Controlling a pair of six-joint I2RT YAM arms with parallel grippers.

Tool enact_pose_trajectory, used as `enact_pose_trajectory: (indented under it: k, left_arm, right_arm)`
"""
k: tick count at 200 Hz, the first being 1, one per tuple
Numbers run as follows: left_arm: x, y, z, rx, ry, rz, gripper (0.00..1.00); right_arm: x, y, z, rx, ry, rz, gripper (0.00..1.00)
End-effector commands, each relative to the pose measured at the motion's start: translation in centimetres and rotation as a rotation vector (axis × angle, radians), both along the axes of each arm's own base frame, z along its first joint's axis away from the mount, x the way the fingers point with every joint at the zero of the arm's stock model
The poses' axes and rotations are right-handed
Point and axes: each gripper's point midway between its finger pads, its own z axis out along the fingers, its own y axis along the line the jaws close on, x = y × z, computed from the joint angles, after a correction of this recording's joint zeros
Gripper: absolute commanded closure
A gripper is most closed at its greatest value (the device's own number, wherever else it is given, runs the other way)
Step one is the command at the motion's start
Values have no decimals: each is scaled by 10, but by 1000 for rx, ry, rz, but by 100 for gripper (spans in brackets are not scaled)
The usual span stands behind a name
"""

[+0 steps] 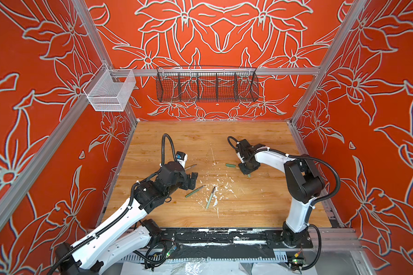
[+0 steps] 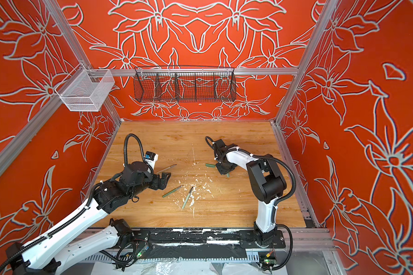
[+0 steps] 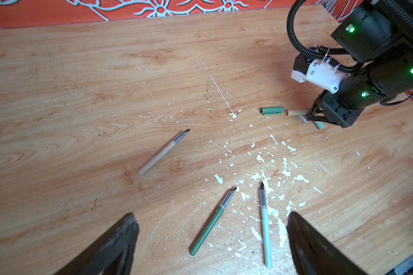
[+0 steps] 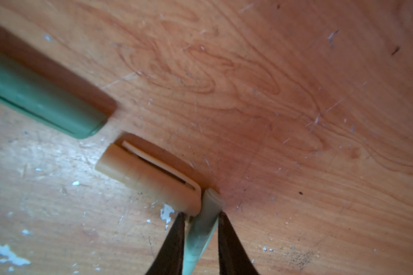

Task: Insert pens into pen caps
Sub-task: Pick up the pen cap from the middle-right of the table.

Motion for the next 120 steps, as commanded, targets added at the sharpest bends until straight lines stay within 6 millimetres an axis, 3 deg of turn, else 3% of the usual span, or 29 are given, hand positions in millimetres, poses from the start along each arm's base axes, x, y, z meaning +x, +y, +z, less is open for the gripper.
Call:
enact_pose_trajectory:
  k: [1,65,120]
  left_arm:
    - [1,3,1,13,-1,20,3]
    - [3,-3,-5,10,24,3,3]
    - [1,-5,-5,8,37,-6,3]
  right_arm:
    - [-7,-7,0,18,19,-32,74]
    - [-18,-14,1,22,13,-53,76]
    - [-14,-13,-5,33,25,-49,79]
